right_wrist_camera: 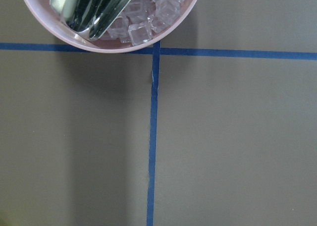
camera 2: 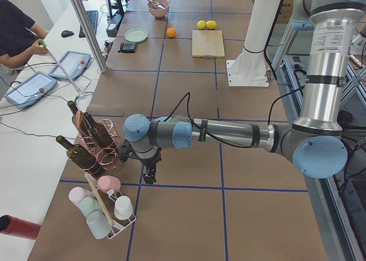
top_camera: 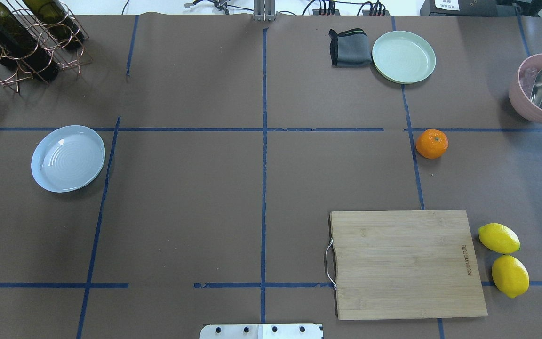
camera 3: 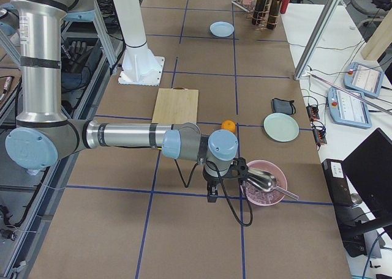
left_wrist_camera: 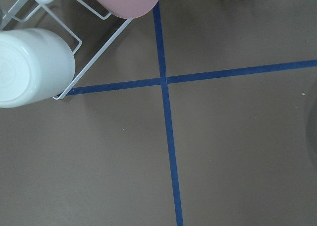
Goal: Pick orange to plate
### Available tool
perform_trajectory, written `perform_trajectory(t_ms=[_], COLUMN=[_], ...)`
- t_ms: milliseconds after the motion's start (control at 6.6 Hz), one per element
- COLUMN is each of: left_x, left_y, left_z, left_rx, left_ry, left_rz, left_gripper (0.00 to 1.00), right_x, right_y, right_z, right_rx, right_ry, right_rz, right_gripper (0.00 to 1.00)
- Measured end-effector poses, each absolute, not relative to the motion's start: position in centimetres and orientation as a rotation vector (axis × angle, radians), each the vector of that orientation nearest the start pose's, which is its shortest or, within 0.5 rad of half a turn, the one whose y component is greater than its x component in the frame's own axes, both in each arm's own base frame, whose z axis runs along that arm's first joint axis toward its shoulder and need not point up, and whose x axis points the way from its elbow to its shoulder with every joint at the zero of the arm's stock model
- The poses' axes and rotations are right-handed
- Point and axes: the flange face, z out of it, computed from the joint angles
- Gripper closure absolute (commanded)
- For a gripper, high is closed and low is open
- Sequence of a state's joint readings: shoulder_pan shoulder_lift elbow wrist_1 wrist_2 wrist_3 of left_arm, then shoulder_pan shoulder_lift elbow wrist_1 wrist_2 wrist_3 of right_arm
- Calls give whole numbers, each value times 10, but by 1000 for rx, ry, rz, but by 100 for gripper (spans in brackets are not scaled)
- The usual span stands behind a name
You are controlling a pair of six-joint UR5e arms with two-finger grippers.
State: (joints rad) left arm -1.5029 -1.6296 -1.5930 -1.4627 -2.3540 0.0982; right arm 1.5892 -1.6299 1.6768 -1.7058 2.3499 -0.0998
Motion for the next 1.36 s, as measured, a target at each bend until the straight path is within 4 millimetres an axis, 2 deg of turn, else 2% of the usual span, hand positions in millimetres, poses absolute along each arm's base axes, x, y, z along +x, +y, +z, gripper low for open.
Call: perform_trajectory(t_ms=[152, 455, 758, 909, 1061, 1364], left_x=[-28, -26, -24, -24, -24, -20], left_y=[-517, -530, -551, -555, -554, -556], left_z=[623, 593, 557, 549, 548, 536], left_rx=[-4, 61, 229, 316, 362, 397], left_ry=[785, 784, 780, 776, 777, 805], left_rz=[152, 181, 247, 279, 293, 251], left_gripper=[0, 0, 0, 0, 0, 0], right_x=[72, 72, 71, 68, 65, 60], right_y=[-459, -462, -465, -469, -476, -482], right_z=[646, 635, 603, 579, 559, 554], right_rx=[-34, -11, 50, 106, 175, 250], right_ry=[-782, -782, -791, -805, -809, -811], right_rz=[-45, -55, -79, -107, -144, -181], right_gripper=[0, 0, 0, 0, 0, 0])
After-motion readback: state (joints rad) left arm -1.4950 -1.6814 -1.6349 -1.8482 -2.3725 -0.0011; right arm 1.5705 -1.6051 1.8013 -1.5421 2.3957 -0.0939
